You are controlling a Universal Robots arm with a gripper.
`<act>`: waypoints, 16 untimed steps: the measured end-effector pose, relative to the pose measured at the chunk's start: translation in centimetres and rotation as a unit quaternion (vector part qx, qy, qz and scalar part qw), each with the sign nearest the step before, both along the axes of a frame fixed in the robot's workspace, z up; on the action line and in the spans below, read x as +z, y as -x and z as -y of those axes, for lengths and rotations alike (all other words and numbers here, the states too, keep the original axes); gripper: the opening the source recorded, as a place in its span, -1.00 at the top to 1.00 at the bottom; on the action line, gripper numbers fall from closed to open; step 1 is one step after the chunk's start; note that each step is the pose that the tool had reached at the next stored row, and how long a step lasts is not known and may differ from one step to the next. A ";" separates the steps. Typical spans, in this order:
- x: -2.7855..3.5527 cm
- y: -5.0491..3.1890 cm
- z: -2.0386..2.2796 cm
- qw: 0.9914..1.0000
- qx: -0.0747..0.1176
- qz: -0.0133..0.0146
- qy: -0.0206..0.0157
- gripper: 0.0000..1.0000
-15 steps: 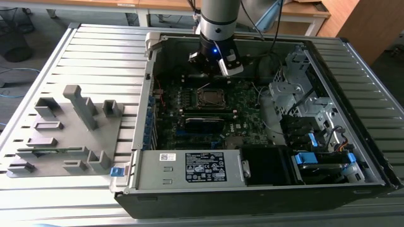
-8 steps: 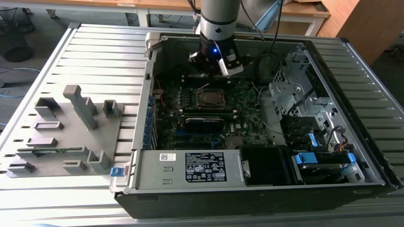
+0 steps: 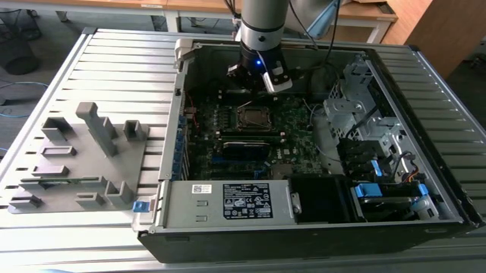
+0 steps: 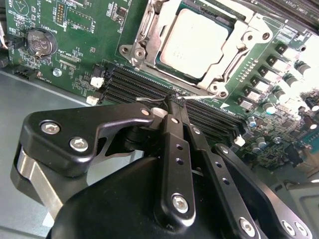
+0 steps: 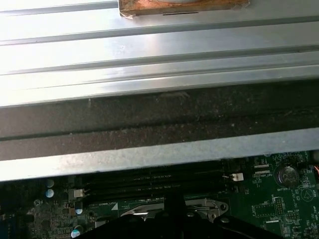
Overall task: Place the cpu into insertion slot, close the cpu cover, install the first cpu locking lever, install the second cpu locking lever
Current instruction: 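Install the first cpu locking lever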
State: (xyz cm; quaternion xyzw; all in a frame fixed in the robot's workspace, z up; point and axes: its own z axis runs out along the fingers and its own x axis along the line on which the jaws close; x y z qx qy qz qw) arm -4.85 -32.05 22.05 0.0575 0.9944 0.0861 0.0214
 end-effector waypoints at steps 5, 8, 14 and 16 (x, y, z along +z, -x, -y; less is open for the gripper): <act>-0.23 0.00 0.00 1.000 0.000 0.005 0.001 0.79; -0.33 0.00 0.00 1.000 0.000 0.010 0.001 0.79; -0.55 0.00 -0.06 1.000 -0.015 0.016 0.001 0.79; -0.64 0.00 -0.06 0.999 -0.030 0.015 0.002 0.79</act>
